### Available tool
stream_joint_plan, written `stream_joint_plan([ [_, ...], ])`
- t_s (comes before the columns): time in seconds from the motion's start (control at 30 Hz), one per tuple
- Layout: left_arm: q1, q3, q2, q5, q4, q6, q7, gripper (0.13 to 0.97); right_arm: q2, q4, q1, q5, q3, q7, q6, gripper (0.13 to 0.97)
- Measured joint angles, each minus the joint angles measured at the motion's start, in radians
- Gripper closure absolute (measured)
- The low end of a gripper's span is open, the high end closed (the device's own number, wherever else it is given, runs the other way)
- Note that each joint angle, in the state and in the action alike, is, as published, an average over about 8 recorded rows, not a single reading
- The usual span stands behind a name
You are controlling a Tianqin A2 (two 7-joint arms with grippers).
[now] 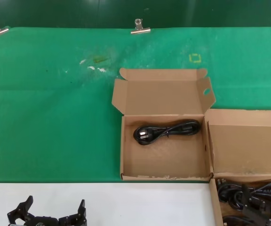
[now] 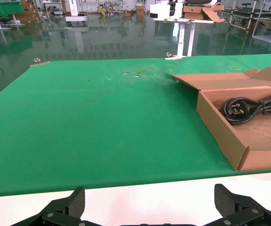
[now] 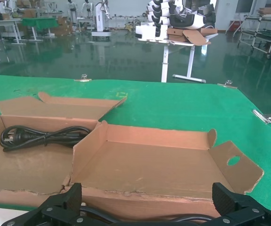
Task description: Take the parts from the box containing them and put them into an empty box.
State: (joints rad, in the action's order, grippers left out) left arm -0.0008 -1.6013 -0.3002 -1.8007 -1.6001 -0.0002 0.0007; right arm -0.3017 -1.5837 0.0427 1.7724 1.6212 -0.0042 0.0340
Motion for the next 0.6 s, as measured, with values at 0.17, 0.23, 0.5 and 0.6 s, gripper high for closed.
stream_joint_plan([
  [0.17, 0.0, 0.0, 0.0, 0.0, 0.0, 0.0, 0.0, 0.132, 0.0, 0.0, 0.0, 0.0, 0.0, 0.0, 0.0, 0.129],
  [0.23, 0.0, 0.0, 0.0, 0.0, 0.0, 0.0, 0.0, 0.132, 0.0, 0.0, 0.0, 0.0, 0.0, 0.0, 0.0, 0.129],
  [0.5, 0.0, 0.0, 0.0, 0.0, 0.0, 0.0, 0.0, 0.132, 0.0, 0.0, 0.0, 0.0, 0.0, 0.0, 0.0, 0.129],
  [0.6, 0.0, 0.0, 0.0, 0.0, 0.0, 0.0, 0.0, 0.132, 0.0, 0.0, 0.0, 0.0, 0.0, 0.0, 0.0, 0.129],
])
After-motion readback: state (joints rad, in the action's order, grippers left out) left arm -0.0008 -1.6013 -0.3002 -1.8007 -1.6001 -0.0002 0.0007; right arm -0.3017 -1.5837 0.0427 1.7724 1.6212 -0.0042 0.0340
